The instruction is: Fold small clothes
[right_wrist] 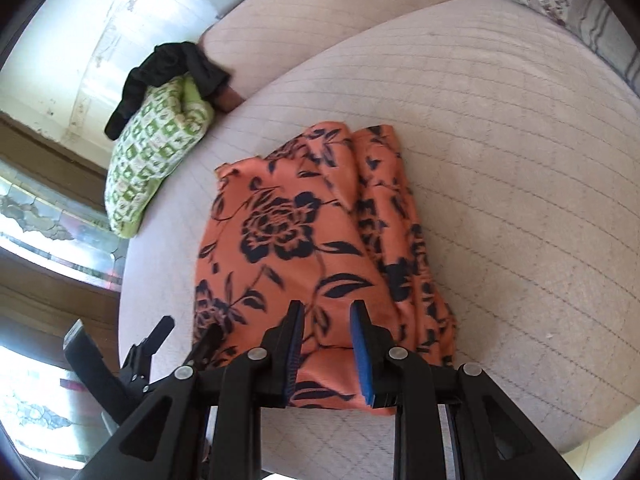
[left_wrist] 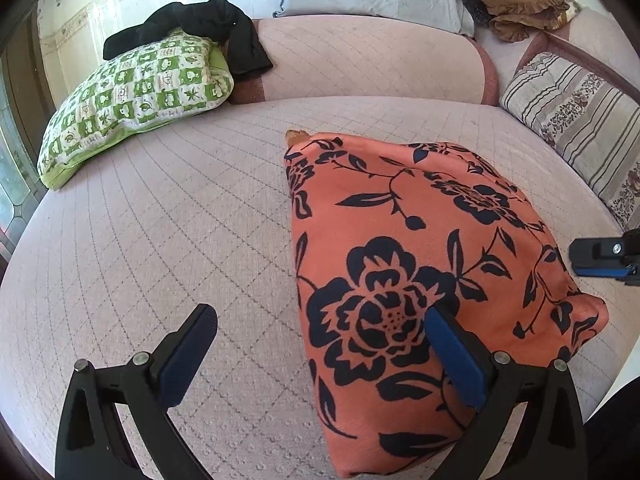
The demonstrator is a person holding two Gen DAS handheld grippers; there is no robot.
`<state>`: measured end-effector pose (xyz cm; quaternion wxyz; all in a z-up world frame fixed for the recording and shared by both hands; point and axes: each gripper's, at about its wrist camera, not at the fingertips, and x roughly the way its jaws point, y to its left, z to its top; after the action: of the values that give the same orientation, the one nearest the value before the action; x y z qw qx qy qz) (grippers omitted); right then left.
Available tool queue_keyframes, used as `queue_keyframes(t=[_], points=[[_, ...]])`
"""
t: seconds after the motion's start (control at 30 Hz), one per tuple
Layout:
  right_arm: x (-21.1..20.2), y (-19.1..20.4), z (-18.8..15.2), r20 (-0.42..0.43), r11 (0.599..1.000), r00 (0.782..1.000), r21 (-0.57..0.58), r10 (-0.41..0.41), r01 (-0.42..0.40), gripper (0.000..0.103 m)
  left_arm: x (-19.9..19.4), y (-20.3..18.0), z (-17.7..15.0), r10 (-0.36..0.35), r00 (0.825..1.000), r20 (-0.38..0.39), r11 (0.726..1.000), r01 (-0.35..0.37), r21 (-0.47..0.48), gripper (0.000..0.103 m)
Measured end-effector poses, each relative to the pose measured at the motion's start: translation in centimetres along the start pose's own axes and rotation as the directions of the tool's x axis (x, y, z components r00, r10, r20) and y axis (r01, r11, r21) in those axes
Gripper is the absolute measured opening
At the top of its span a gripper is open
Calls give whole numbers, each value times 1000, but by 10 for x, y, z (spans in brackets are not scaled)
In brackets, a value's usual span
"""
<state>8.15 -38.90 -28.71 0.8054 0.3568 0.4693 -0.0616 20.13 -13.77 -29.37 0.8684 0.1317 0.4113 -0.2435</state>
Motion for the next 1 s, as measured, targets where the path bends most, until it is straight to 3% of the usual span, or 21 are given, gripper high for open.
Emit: queue_keyframes(t=[0.13,0.17,0.57,0.83,1.0], points=[[33,-7,-2,-91,998,994,4,-64,65,27,6,-4,0,5,1000,-14,1000,-5,14,103],[38,-10,-4,-96,999,994,7,-47,48,27,7,-4,0,5,1000,-16,1000,-5,14,103],[36,-33,-4,-74,994,991,26,110,-108,27,11,-1,1,-2,1000,-24,1000,2,-12,103],[31,-41,1,-84,988,985,31,153,-151,27,5,3,10,-6,1000,-3,999,6,-41,103],[13,-40,10,-12,982,982,-4,189,-189,27,3,14,24,-9,1000,22,998,10,-70,103]])
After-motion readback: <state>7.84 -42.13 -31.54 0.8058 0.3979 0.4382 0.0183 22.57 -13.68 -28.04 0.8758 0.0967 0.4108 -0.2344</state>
